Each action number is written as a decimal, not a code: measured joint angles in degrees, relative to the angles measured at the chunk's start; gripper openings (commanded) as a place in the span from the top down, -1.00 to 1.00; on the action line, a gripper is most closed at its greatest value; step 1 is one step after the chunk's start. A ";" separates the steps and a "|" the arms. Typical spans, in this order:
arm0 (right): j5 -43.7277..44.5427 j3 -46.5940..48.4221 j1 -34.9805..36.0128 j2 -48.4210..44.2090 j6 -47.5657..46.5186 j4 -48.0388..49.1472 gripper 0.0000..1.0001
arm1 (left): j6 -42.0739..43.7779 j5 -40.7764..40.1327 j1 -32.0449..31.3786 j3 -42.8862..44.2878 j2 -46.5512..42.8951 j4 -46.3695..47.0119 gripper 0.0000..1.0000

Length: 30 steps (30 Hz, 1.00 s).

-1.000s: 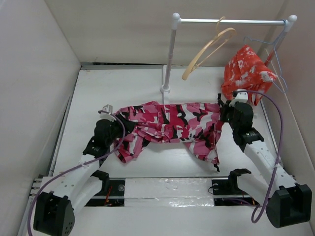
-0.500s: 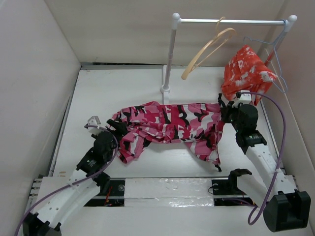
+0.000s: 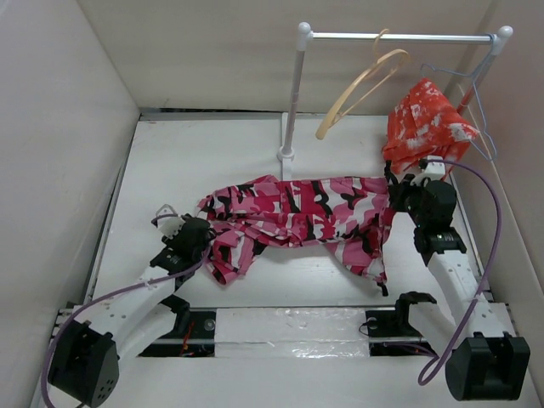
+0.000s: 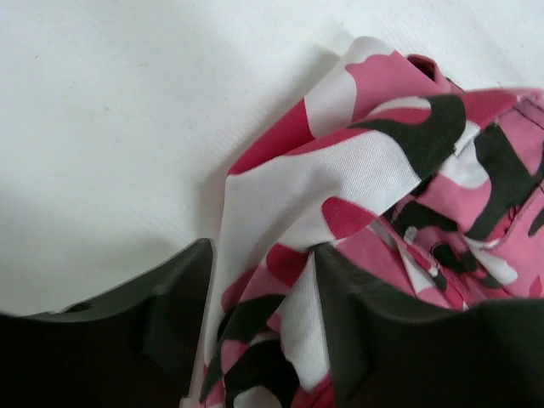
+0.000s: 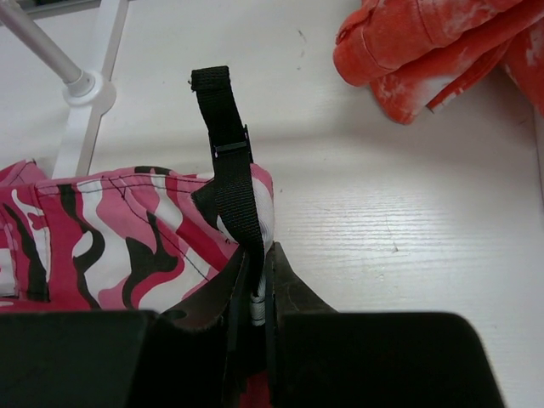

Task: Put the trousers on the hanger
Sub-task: Flatten out the trousers at the center of the board.

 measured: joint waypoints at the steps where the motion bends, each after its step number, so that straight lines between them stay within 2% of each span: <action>1: -0.46 0.00 -0.26 0.26 0.02 0.02 0.93 | 0.55 0.72 0.96 0.00 0.74 0.94 0.17; 2: -0.76 0.00 -0.46 0.48 0.02 0.04 0.93 | 1.53 1.66 2.01 0.00 1.81 2.19 0.20; 4: -1.31 0.00 -0.68 0.74 0.13 0.04 0.93 | 3.13 3.48 3.39 0.00 4.17 4.46 0.56; 6: -1.84 0.00 -0.68 0.66 0.22 0.15 0.94 | 4.57 5.07 3.61 0.13 6.36 6.84 1.00; 9: -2.82 0.00 -0.68 0.22 0.20 0.15 1.00 | 6.27 5.20 3.58 3.98 8.72 4.42 1.00; 11: -3.67 0.02 -0.68 -1.09 0.13 -0.66 1.00 | 8.07 4.61 3.87 9.73 8.74 0.83 1.00; 16: -6.97 1.95 -0.68 -8.81 -1.22 -8.04 1.00 | 13.40 3.65 6.95 31.08 8.28 -5.20 1.00; 21: -13.77 7.82 -0.42 -21.24 -3.74 -18.05 1.00 | 20.68 1.90 13.86 49.16 8.22 -9.40 1.00; 25: -22.49 16.81 1.51 -27.45 -3.96 -23.98 1.00 | 26.10 1.25 20.17 53.51 7.39 -12.02 1.00; 30: -29.42 26.56 2.08 -30.56 -2.36 -24.48 1.00 | 30.99 0.55 21.09 56.22 9.31 -13.86 1.00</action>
